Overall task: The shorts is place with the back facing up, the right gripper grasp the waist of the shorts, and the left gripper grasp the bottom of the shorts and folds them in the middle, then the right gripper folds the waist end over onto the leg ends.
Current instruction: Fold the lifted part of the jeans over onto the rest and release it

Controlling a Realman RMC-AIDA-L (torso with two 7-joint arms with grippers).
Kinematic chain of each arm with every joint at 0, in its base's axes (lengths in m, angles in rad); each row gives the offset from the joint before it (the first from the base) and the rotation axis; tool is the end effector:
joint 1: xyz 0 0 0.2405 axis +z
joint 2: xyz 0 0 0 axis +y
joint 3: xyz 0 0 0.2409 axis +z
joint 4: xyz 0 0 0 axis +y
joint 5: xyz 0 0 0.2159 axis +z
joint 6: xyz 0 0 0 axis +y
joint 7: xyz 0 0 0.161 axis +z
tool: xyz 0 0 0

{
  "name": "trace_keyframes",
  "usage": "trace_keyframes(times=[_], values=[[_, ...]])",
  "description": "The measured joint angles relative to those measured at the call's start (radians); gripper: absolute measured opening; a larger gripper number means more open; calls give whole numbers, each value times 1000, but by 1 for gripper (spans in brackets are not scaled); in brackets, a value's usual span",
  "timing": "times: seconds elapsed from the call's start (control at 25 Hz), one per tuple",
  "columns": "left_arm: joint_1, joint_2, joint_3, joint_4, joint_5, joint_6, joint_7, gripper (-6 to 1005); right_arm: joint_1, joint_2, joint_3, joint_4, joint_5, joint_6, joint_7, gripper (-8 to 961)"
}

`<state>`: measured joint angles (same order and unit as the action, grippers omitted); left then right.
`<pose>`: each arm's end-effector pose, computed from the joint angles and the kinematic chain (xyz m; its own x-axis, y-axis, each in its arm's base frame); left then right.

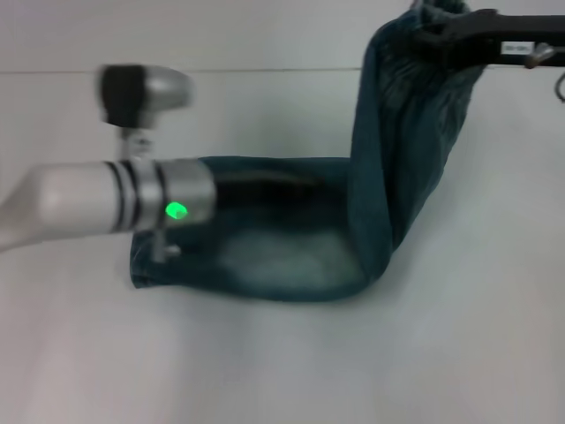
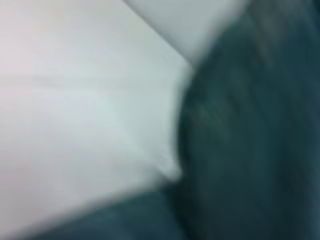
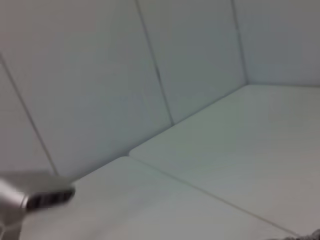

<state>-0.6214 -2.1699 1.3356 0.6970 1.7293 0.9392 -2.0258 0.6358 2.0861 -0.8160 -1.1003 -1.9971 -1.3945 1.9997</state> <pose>-0.1716 0.3796 -0.1049 0.5822 0.6737 0.4552 0.7787 -0.6230 -0.0739 0.1564 0.4084 0.0590 0.7423 -0.3984 -0.5387 -0.5944 -0.7627 -0.2549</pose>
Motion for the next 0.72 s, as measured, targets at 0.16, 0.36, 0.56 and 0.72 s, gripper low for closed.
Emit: trace_keyframes(times=[0.16,0.36,0.56,0.72], values=[[66,-1,-186,46,-5,-26,73,125,34,2,-81,31,0,30,28,56],[130,-4,-329,99,-11,-76,134,288,98,4,-179,114,0,80,49,56],[157,-2,-473,101,-52,-79,210,392,155,11,-273,176,8,137,62,56],[168,-1,-531,103,-103,-88,268,475,186,12,-359,221,50,177,71,57]])
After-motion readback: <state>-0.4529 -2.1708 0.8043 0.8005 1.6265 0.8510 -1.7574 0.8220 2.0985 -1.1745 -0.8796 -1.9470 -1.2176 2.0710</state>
